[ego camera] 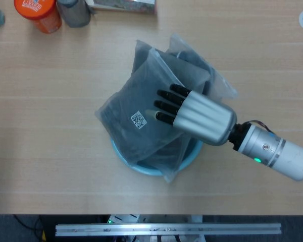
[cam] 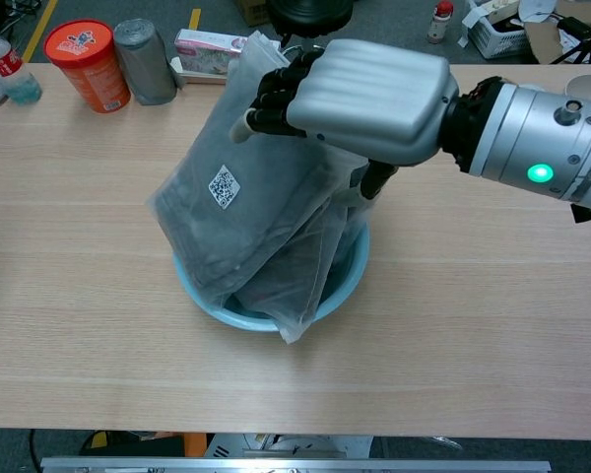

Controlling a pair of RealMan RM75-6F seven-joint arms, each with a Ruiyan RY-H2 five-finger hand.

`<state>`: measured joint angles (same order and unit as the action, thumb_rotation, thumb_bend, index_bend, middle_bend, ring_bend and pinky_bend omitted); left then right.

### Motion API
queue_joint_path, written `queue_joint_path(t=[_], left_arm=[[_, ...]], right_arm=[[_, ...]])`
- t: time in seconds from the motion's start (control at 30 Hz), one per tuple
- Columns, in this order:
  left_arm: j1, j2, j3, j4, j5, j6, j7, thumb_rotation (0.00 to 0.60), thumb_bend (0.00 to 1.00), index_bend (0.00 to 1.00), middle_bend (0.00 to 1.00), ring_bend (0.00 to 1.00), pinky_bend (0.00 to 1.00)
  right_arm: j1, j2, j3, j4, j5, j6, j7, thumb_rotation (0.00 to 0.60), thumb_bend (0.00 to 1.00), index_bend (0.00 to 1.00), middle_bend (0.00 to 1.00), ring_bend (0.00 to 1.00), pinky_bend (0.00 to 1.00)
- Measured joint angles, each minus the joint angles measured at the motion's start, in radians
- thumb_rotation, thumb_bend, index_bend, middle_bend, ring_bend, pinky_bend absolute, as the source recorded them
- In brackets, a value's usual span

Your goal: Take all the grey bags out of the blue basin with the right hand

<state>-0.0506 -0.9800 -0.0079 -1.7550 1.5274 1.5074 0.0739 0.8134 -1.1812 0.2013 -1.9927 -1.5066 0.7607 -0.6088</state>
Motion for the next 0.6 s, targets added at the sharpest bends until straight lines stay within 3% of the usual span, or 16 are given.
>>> queue_joint_path(t=[0.5,0.6], left_arm=[[0.007,-0.003,-0.004,0.014,-0.009,0.008,-0.024,0.6,0.23,0.3,0.28,0.24,0.24],[0.009,-0.002,-0.005,0.018,-0.011,0.01,-0.03,0.6,0.23,0.3,0.28,0.24,0.24]], right_arm=[[0.125,-0.128,0.009,0.078,0.156,-0.039,-0.182,0.6,0.09,0.18,0.25,0.16,0.24],[0.159,-0.149,0.009,0.088,0.212,-0.047,-0.232,0.6,0.11,0.24,0.3,0.19,0.24]])
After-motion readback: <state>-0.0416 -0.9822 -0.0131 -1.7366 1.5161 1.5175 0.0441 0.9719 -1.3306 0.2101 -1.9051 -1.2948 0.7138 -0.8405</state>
